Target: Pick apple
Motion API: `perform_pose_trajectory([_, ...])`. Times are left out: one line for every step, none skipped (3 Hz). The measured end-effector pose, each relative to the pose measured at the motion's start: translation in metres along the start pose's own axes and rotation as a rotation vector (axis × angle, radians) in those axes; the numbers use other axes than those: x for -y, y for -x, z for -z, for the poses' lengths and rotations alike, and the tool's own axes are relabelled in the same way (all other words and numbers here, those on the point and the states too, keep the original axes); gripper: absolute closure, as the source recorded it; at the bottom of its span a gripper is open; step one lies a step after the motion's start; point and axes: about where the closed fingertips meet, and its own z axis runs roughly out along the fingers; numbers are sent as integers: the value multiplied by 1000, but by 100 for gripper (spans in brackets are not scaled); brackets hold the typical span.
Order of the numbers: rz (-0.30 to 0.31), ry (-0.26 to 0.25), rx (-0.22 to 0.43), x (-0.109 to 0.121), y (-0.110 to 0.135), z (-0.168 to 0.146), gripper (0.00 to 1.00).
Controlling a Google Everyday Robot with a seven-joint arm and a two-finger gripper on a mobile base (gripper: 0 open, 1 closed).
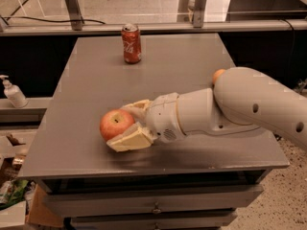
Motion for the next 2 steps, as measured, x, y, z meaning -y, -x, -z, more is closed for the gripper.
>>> perform_pose_trajectory([-7,-35,31,22,33,-6,100])
perform_pose_trajectory([-6,-35,31,22,33,-6,100])
